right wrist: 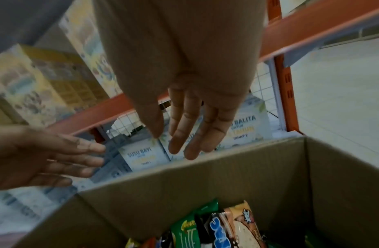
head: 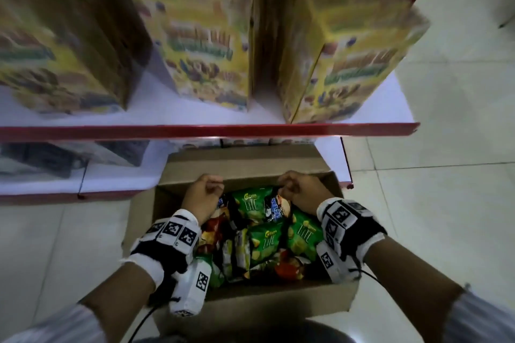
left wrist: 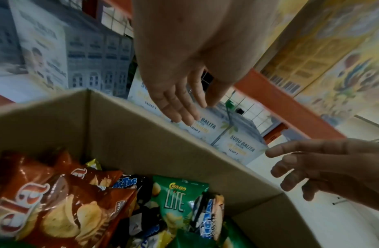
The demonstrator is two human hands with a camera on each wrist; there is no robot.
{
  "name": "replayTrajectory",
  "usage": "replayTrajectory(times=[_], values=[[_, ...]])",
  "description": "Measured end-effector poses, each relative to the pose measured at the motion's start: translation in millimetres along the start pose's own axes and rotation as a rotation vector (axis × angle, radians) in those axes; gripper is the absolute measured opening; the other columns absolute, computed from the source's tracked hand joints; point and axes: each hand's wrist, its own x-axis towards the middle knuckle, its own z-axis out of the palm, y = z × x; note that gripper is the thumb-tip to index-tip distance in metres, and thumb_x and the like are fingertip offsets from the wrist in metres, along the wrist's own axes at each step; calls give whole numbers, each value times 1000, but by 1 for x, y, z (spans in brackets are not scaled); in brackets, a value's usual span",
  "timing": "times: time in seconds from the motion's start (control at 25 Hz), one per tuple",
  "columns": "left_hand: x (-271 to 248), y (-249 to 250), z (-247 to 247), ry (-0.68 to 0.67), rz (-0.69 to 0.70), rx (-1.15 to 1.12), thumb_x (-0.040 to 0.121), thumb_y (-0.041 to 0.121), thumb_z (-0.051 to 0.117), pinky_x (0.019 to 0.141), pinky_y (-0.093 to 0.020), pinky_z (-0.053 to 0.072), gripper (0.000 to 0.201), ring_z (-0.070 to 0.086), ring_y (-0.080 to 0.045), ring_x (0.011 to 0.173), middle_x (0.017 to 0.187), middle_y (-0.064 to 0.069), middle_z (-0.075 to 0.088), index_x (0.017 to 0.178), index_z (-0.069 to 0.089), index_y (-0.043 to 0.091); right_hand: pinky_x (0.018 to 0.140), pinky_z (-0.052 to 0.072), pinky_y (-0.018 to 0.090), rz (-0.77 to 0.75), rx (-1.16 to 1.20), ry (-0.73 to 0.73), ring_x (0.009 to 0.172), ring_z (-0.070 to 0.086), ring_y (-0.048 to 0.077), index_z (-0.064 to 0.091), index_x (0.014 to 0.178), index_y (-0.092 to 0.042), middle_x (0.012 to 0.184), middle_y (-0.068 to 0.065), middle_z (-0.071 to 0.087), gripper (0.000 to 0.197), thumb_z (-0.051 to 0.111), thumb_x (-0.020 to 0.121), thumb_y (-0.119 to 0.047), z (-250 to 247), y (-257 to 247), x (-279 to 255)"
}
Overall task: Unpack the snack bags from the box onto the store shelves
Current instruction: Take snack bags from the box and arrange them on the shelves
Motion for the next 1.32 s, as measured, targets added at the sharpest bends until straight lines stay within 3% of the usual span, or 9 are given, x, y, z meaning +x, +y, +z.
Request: replayTrajectory(times=[0.12,0.32,0.52,0.64,0.68,0.84,1.08,1.2,1.32], values=[[27,-40,20,16,72,-41,90,-15,44,72,-8,45,25,53,-20,81,89,-16,60,112,55,-17,81,51,29,-19,-68,-243,85,60,17,60,117,-11,106,11,69,32,64,85,-4,35,33,38],[68,-82,39,4,245,-84,89,-10,50,85,-34,48,28,57,-21,85,82,-3,61,78,57,14,87,44,20,-81,-385,-661,105,58,11,53,131,-24,122,-6,61,64,81,73,-24,83,73,81],[76,-87,37,-39,352,-35,89,2,59,53,-5,45,22,58,-7,69,80,0,62,78,56,20,58,37,4,-118,-553,-473,66,53,-8,70,92,-31,74,-27,57,33,85,63,-36,102,79,90],[57,-76,29,-103,348,35,91,23,60,72,-18,48,6,62,-11,81,97,-4,65,89,59,18,48,34,8,-172,-460,-393,46,46,-4,64,61,-22,51,-16,56,23,85,65,-32,82,58,68],[47,-73,26,-168,357,65,88,39,59,82,-25,49,25,64,-13,89,104,-5,66,98,59,16,49,34,7,-187,-433,-344,45,47,-5,66,59,-23,51,-17,58,22,84,66,-33,70,45,57],[14,-68,25,-411,505,152,48,87,51,87,-14,48,98,62,6,99,116,11,64,121,51,23,64,40,15,-338,-381,-189,56,55,-4,73,70,-23,62,-7,67,21,78,64,-43,17,-9,17],[-9,-63,20,-375,665,-282,78,52,56,85,-24,54,33,69,-11,96,99,5,73,96,68,27,56,54,23,-530,63,-55,65,69,15,72,89,-19,79,0,72,38,80,61,-43,-4,-29,-13],[-10,-67,8,-132,705,-313,76,58,49,86,-26,52,39,68,-12,98,102,6,73,97,65,30,71,59,35,-510,193,-95,81,71,23,62,114,-9,96,10,73,63,81,59,-35,8,-16,-6],[-7,-76,-5,8,706,-274,79,58,42,88,-32,53,45,67,-16,101,101,9,73,103,62,25,71,60,32,-530,288,-123,79,71,21,63,106,-4,94,12,73,38,74,72,-18,33,-22,7]])
